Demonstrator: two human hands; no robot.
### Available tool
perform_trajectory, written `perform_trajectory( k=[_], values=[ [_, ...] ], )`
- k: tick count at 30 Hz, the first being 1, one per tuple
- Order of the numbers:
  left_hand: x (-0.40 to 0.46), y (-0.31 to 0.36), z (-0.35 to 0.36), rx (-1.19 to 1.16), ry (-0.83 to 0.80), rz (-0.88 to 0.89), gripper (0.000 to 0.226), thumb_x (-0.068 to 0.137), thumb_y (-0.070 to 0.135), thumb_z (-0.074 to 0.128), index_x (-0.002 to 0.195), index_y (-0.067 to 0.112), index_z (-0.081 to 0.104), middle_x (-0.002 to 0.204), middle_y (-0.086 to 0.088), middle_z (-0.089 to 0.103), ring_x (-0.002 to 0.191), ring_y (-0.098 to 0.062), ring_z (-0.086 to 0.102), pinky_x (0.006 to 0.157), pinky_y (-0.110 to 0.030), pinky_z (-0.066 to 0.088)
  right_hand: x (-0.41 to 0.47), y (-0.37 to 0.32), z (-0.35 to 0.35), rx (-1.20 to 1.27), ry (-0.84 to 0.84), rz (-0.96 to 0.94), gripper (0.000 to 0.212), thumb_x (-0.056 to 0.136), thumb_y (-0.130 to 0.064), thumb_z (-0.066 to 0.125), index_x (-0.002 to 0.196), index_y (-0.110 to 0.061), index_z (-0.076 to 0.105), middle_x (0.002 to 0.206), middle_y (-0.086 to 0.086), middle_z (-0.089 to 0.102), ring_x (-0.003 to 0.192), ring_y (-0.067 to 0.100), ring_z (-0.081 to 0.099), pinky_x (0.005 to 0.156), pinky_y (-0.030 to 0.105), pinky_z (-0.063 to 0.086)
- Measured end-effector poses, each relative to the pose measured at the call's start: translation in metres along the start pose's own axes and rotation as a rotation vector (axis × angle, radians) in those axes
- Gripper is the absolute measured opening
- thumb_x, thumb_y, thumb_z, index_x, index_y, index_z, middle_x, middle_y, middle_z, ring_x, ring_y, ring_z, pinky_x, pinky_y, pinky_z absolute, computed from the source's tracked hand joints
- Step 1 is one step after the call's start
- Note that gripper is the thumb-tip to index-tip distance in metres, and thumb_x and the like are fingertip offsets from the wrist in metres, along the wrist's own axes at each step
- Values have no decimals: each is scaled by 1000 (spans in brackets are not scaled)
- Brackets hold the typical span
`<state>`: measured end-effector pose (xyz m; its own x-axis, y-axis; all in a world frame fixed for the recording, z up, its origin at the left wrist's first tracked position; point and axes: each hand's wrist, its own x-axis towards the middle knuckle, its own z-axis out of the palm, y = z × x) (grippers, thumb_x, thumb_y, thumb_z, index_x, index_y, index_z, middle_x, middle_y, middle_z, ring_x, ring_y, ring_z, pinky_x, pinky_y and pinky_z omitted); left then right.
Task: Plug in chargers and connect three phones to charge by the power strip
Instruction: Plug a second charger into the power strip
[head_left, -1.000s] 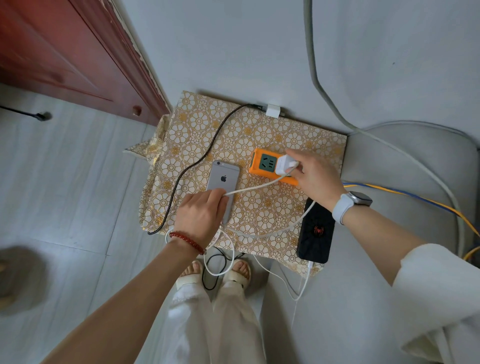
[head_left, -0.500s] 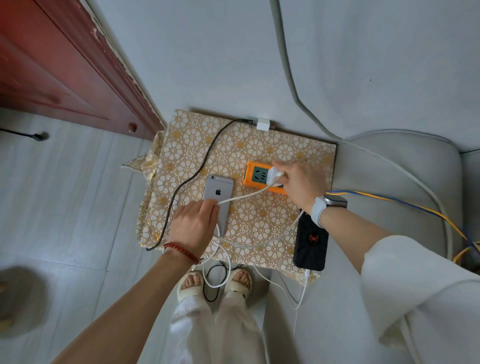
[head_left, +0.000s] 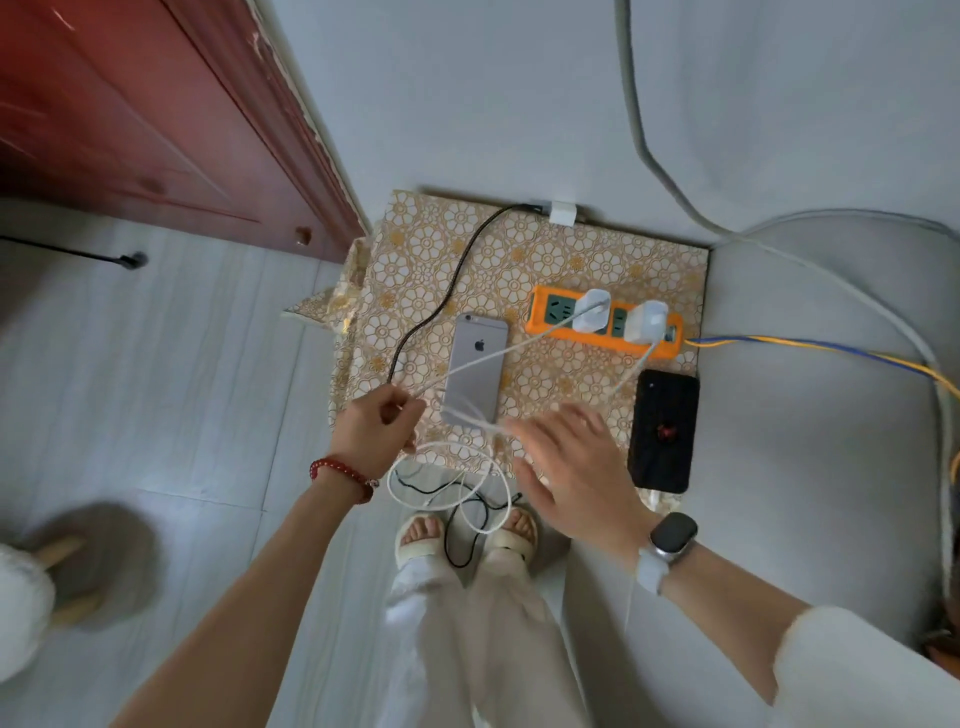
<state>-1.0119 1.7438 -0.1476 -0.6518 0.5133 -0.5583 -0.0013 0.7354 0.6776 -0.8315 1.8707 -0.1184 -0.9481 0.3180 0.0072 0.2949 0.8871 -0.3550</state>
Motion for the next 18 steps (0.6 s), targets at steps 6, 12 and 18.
perform_trajectory(
  k=[6,12,18],
  values=[
    [-14,-2,-15,167,-158,18,30,82,35,58,74,6,58,70,-12,68,74,-27,64,73,-36,49,-17,17,-18,-329,-857,82,14,83,-12,51,80,-19,63,74,-2,66,77,19,60,87,38,34],
    [-29,-6,-22,81,-368,-60,16,89,19,51,74,12,49,60,-5,60,51,-8,62,63,-27,51,-68,47,-38,-634,-1120,286,27,94,-17,37,114,-15,56,119,-3,62,117,10,51,86,1,12],
    [-42,14,-28,-602,-506,-299,18,89,12,52,71,10,53,57,-3,57,50,-19,62,56,-33,58,-51,-16,-14,-109,-643,157,49,87,-13,47,135,-14,38,142,4,43,134,19,33,118,40,9]
  ],
)
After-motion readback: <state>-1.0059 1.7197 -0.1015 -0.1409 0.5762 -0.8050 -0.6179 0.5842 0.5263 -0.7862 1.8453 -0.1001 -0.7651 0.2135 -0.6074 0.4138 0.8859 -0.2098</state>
